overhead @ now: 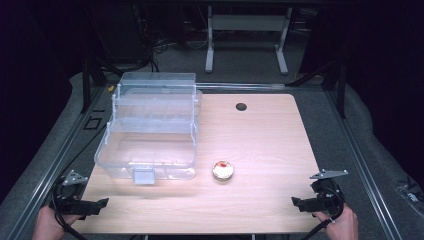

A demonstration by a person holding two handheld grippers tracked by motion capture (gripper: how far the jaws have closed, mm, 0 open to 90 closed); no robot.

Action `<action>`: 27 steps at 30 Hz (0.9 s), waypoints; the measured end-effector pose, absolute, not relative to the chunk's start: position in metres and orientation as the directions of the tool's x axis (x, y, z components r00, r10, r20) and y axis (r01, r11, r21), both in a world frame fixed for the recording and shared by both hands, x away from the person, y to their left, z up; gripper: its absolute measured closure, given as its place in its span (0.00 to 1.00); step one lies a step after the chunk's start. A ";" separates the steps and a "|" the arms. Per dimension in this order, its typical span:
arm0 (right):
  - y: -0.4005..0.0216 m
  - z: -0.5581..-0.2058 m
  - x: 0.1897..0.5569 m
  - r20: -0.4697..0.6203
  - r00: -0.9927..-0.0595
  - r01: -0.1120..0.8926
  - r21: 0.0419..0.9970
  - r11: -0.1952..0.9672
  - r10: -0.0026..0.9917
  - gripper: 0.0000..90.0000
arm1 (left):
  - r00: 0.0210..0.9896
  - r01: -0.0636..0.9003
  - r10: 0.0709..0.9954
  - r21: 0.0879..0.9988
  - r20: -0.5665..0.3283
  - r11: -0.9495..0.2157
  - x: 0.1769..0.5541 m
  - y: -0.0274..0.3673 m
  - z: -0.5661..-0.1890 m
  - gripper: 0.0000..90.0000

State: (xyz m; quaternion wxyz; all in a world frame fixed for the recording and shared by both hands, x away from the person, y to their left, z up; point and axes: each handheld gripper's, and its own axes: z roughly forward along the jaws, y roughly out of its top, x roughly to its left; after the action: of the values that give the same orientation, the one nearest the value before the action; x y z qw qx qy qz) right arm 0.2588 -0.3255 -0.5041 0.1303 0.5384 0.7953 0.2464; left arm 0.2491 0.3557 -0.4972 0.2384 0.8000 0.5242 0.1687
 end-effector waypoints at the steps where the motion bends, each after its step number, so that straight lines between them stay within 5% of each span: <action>1: -0.326 -0.504 0.259 0.058 -0.386 0.792 0.532 0.299 0.921 0.04 | 0.394 0.758 0.919 0.558 0.020 -0.337 0.249 0.356 -0.497 0.00; 27: -0.280 -0.487 0.286 0.047 -0.490 0.782 0.465 0.415 0.870 0.03 | 0.429 0.765 0.903 0.528 0.008 -0.369 0.259 0.346 -0.497 0.00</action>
State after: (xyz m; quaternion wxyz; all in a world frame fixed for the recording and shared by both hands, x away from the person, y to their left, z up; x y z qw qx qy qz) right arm 0.2860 -0.2805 -0.4874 0.1014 0.4947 0.8351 0.2182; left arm 0.2592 0.3459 -0.4974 0.2300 0.8135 0.5126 0.1500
